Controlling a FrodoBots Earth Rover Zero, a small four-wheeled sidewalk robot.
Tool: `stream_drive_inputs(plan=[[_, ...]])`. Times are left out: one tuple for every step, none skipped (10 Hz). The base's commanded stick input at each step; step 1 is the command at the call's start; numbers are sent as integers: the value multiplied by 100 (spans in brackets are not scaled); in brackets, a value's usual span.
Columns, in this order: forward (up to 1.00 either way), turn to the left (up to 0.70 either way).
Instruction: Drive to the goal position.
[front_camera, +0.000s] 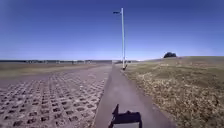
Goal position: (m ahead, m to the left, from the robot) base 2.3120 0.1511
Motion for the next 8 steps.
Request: stream_drive_inputs(plan=[[85,0],[85,0],[85,0],[85,0],[85,0],[85,0],[85,0],[85,0]])
